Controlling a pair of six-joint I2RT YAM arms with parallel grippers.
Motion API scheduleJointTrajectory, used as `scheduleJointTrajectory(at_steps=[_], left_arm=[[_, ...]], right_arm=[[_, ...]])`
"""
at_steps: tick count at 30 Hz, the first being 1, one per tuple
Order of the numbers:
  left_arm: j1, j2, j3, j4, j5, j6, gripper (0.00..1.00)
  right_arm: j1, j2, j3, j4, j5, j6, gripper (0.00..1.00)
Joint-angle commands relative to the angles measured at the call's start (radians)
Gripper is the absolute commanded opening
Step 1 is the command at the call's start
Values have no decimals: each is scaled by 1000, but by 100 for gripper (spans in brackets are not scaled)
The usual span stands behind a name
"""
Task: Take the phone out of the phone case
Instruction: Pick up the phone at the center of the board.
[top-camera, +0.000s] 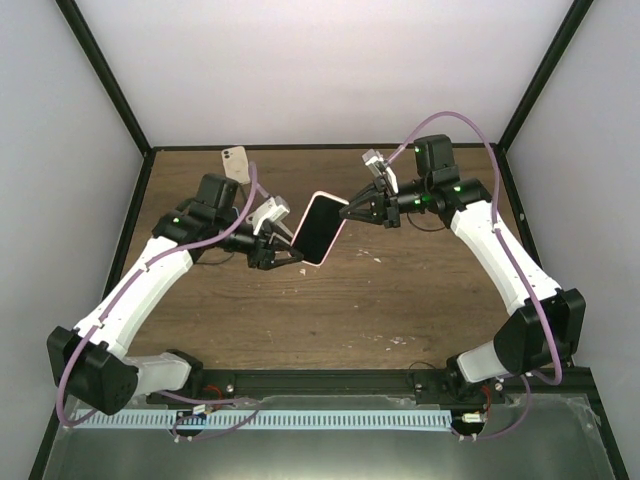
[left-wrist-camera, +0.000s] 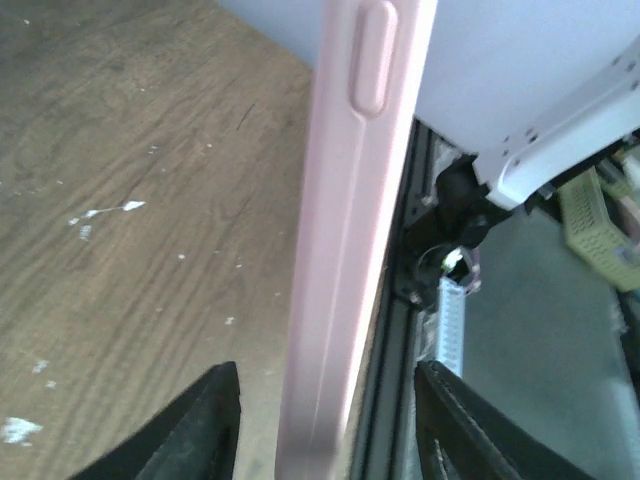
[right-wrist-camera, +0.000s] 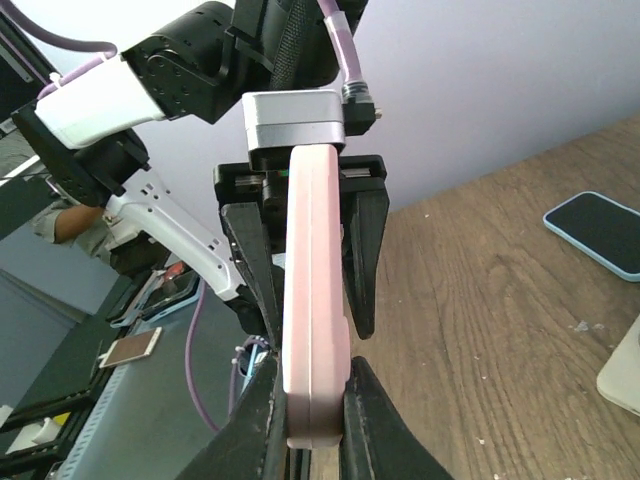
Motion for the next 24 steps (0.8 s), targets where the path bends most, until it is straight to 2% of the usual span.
scheduleJointTrajectory(at_steps=[1, 4, 8, 9, 12, 18, 24], left_arm=[[3, 7, 2, 34, 111, -4, 45], [3, 7, -11, 65, 127, -28, 34], [2, 13, -18, 110, 150, -70, 14], [3, 16, -20, 122, 157, -82, 12], [3, 28, -19, 146, 170, -112, 8], [3, 16, -44, 190, 170, -149, 3], [3, 15, -60, 212, 177, -157, 2]], right_arm=[[0, -19, 12, 35, -96, 32, 1], [2, -12, 16, 42, -86, 50, 2], [2, -11, -6, 119, -70, 141, 17], [2, -12, -13, 147, -68, 174, 20], [2, -13, -31, 204, -59, 241, 23], [13, 1, -39, 249, -75, 306, 19], [27, 16, -63, 308, -106, 366, 19]])
